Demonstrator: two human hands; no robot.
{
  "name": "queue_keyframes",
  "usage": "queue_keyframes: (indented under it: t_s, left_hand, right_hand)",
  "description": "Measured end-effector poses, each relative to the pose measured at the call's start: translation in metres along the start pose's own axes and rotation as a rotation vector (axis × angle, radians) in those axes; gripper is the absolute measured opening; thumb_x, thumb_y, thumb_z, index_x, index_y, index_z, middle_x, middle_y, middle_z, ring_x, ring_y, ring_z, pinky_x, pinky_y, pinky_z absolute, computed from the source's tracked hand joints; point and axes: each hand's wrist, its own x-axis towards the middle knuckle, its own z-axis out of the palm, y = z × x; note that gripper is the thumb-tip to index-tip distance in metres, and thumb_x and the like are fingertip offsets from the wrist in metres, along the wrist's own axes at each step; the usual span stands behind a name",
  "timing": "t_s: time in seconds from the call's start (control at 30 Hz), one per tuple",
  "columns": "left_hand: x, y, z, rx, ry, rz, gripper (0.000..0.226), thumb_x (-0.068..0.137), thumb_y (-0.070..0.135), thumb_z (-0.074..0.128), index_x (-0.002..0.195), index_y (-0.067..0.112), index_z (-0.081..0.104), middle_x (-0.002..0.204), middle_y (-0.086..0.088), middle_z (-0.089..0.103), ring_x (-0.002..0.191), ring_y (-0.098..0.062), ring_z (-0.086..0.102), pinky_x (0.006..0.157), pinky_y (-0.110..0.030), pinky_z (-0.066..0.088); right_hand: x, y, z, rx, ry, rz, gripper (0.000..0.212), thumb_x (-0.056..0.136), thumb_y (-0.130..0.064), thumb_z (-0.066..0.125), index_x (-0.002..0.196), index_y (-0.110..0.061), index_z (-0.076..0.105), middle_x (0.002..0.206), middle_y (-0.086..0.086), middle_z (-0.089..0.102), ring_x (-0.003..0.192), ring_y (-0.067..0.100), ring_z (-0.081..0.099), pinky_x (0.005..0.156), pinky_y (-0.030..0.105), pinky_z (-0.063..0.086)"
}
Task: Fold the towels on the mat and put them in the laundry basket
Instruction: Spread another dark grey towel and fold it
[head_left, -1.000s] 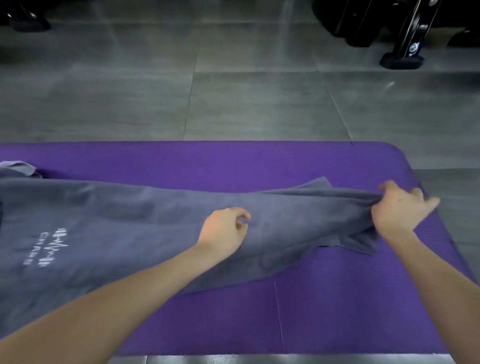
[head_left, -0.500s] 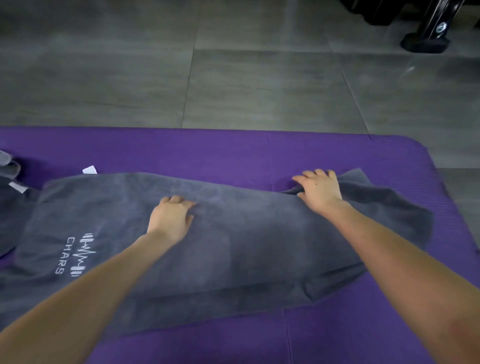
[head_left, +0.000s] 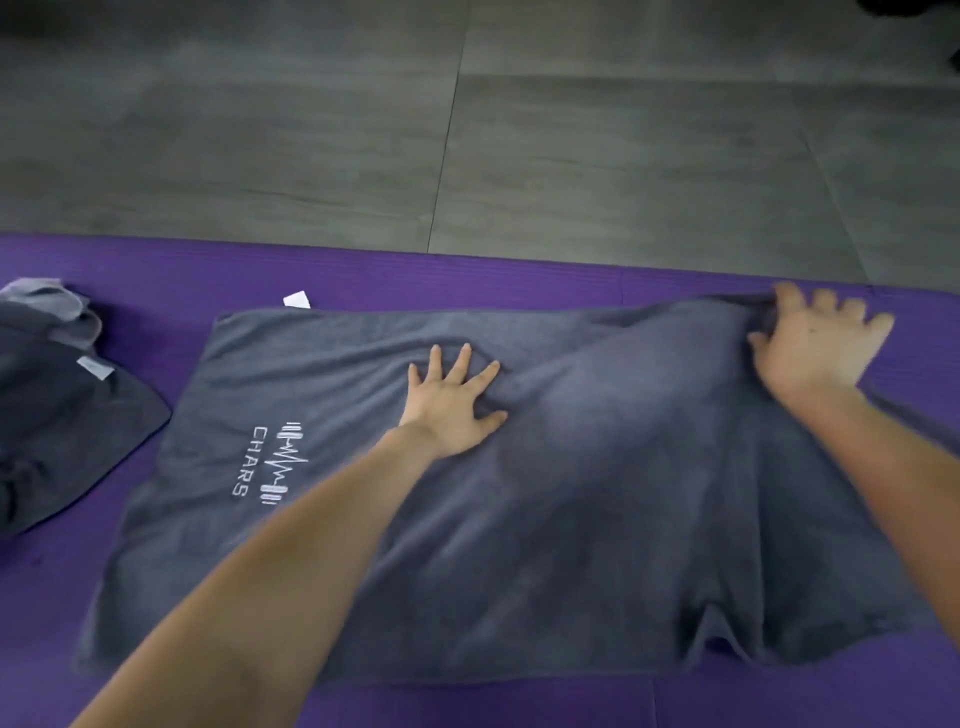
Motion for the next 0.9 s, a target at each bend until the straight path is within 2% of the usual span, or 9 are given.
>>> queue_keyframes:
  t_s: [0.07,0.13,0.2,0.27,0.43,0.53,0.67,0.73,0.9]
  left_hand:
    - [-0.003,0.002,0.002,-0.022,0.099,-0.020,0.065,0.093,0.054,0.036,0.149,0.032,0.013,0.159,-0.004,0.004,0.145,-0.035,-0.002,0.117,-0.051,0.004]
    - [-0.023,-0.001,0.005,-0.057,0.243,0.007,0.058,0.093,0.046,0.040,0.145,0.022,0.032,0.154,-0.012,0.025,0.142,-0.036,0.018,0.115,-0.048,0.017]
    - [-0.055,-0.010,0.014,-0.067,0.391,0.178,0.049,0.087,0.042,0.042,0.124,0.012,0.058,0.129,-0.016,0.054,0.119,-0.038,0.050,0.098,-0.045,0.042]
    - [-0.090,-0.022,0.033,0.008,0.452,0.378,0.045,0.084,0.042,0.042,0.108,0.013,0.066,0.112,-0.012,0.063,0.102,-0.031,0.057,0.082,-0.040,0.052]
    - [-0.144,-0.011,0.071,0.093,0.358,0.602,0.062,0.098,0.051,0.015,0.104,0.024,0.071,0.112,-0.004,0.066,0.106,-0.021,0.054,0.083,-0.034,0.055]
    - [-0.145,0.028,0.073,0.074,0.239,0.623,0.049,0.092,0.051,0.031,0.113,0.026,0.068,0.121,-0.004,0.064,0.114,-0.023,0.053,0.085,-0.037,0.055]
    - [-0.141,0.072,0.070,0.129,0.030,0.531,0.055,0.093,0.054,0.032,0.144,0.032,0.032,0.154,-0.002,0.025,0.141,-0.025,0.023,0.111,-0.039,0.032]
    - [-0.144,0.077,0.065,0.245,-0.041,0.542,0.055,0.096,0.050,0.035,0.147,0.031,0.026,0.154,-0.003,0.020,0.139,-0.023,0.023,0.110,-0.036,0.031]
    - [-0.157,0.058,0.047,0.426,-0.110,0.633,0.044,0.091,0.053,0.039,0.124,0.028,0.053,0.125,0.000,0.046,0.110,-0.021,0.048,0.091,-0.035,0.045]
  right_hand:
    - [-0.033,-0.013,0.006,0.033,0.022,-0.136,0.053,0.080,-0.020,0.064,0.130,-0.009,0.049,0.123,0.028,0.052,0.109,0.045,0.047,0.098,0.052,0.027]
    - [-0.075,-0.019,0.007,0.101,0.139,-0.336,0.043,0.081,-0.023,0.054,0.121,-0.010,0.059,0.116,0.022,0.059,0.100,0.040,0.055,0.094,0.051,0.033]
    - [-0.122,-0.014,0.005,0.159,0.164,-0.527,0.038,0.080,-0.031,0.046,0.103,-0.012,0.069,0.106,0.013,0.066,0.090,0.033,0.061,0.090,0.047,0.037]
    - [-0.167,0.003,0.005,0.187,0.106,-0.634,0.034,0.081,-0.034,0.045,0.091,-0.015,0.072,0.103,0.008,0.068,0.087,0.029,0.063,0.089,0.045,0.037]
    - [-0.231,0.078,0.009,0.123,-0.053,-0.500,0.037,0.084,-0.038,0.045,0.091,-0.014,0.073,0.103,0.006,0.069,0.084,0.029,0.065,0.086,0.042,0.039]
    - [-0.251,0.113,0.005,0.112,-0.158,-0.345,0.051,0.088,-0.050,0.041,0.107,-0.012,0.069,0.112,0.009,0.067,0.094,0.030,0.064,0.084,0.043,0.049]
    - [-0.265,0.117,0.000,0.047,-0.324,-0.346,0.065,0.085,-0.062,0.034,0.109,-0.013,0.069,0.115,0.007,0.067,0.101,0.028,0.064,0.081,0.043,0.051]
    - [-0.275,0.113,-0.006,0.041,-0.335,-0.366,0.056,0.075,-0.055,0.042,0.102,-0.015,0.071,0.106,0.004,0.069,0.088,0.027,0.066,0.075,0.040,0.046]
    - [-0.311,0.122,-0.020,0.134,-0.262,-0.596,0.044,0.058,-0.044,0.067,0.097,-0.025,0.069,0.087,-0.009,0.065,0.073,0.016,0.061,0.076,0.034,0.030]
